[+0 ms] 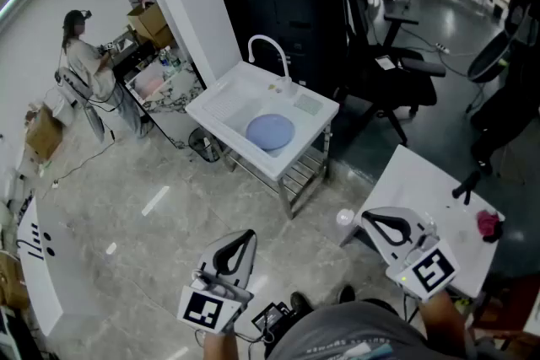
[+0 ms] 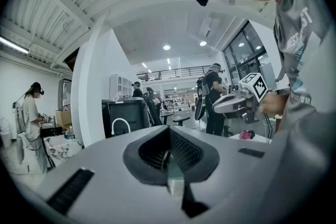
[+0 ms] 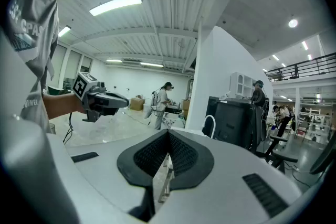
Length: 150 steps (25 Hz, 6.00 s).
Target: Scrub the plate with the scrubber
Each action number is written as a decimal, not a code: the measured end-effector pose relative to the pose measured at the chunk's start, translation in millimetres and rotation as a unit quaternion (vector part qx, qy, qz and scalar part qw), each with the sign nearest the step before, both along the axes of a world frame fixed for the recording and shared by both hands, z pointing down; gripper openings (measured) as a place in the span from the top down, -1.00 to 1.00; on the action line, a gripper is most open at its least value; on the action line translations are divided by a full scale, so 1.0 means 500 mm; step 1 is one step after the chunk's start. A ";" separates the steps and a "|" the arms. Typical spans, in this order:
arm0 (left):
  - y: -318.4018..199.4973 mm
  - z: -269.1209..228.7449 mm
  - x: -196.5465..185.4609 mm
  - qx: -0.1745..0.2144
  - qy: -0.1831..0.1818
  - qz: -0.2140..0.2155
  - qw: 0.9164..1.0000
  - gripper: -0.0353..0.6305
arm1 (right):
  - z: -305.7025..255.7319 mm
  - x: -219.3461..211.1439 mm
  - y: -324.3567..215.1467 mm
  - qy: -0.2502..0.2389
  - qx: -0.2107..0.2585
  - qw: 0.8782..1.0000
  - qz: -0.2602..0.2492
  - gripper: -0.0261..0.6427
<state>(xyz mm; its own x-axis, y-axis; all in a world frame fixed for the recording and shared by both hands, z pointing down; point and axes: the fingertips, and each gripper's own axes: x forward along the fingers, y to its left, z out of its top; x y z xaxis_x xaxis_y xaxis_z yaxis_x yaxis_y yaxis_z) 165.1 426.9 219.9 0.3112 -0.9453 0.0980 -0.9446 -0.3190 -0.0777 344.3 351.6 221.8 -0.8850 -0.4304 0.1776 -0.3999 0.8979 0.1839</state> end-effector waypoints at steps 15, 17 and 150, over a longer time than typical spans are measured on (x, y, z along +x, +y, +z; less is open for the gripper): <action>0.041 0.012 -0.040 -0.002 0.003 0.006 1.000 0.88 | 0.009 -0.040 0.043 0.013 0.001 1.000 0.003 0.83; 0.041 0.015 -0.047 -0.002 0.004 0.010 1.000 0.88 | 0.014 -0.049 0.046 0.016 -0.002 1.000 0.006 0.83; -1.262 1.067 -0.685 -0.487 -0.051 0.003 0.872 0.60 | 0.507 -0.506 -1.137 0.149 -0.168 0.964 0.143 0.83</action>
